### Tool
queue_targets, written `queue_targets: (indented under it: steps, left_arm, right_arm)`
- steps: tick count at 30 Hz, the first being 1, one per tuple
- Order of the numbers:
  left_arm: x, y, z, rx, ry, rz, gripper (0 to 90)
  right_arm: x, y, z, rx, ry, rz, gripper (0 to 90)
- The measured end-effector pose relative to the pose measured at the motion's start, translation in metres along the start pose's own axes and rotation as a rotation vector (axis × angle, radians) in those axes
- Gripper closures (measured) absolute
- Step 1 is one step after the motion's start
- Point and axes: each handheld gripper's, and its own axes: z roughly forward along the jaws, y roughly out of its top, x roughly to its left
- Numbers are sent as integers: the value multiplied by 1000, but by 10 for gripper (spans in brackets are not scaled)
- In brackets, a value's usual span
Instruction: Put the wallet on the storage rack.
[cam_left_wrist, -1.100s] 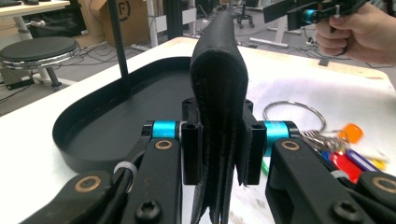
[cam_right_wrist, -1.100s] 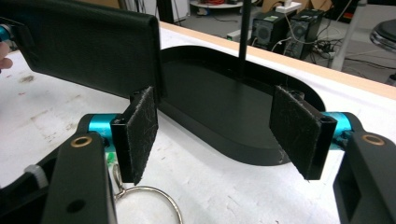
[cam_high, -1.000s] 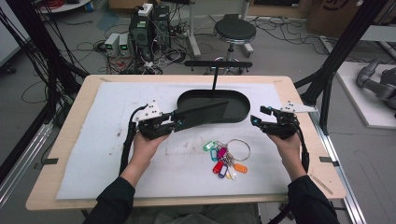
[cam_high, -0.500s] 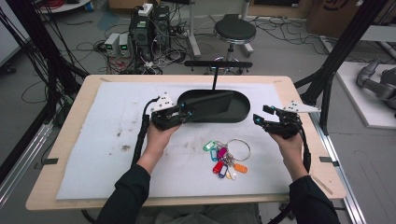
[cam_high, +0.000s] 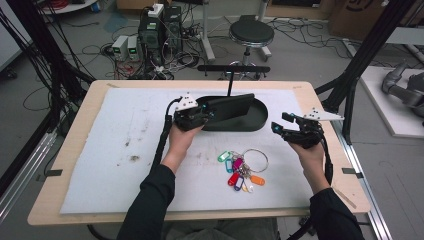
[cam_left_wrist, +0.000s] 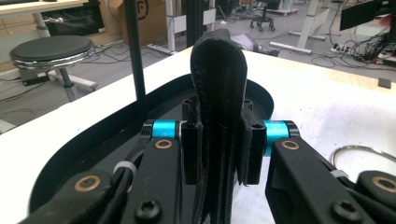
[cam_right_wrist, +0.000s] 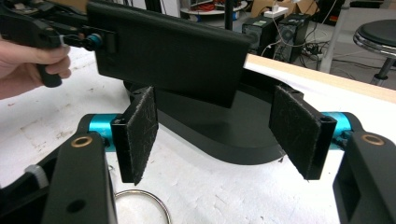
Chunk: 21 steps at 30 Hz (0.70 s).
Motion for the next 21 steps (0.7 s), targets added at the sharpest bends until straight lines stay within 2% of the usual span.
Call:
queue_targets:
  steps: [4, 5, 10, 14, 16, 21]
  left_arm:
    - [1, 0, 14, -18, -8, -4, 749]
    - [1, -1, 22, -21, -10, -13, 749]
    - [2, -7, 37, -12, 0, -18, 749]
    - [4, -11, 41, -2, 12, -18, 749]
    - [7, -14, 41, -8, 12, -36, 749]
    - [10, -16, 40, -8, 5, -32, 747]
  right_arm:
    - [-1, 0, 0, -3, 1, -5, 332]
    - [-1, 0, 0, -3, 0, 0, 332]
    - [-1, -1, -2, -3, 0, -1, 332]
    - [-3, -2, -3, -2, -5, 2, 333]
    - [-4, -2, -4, -3, -8, 4, 333]
    - [-4, -3, -4, 2, -10, 3, 333]
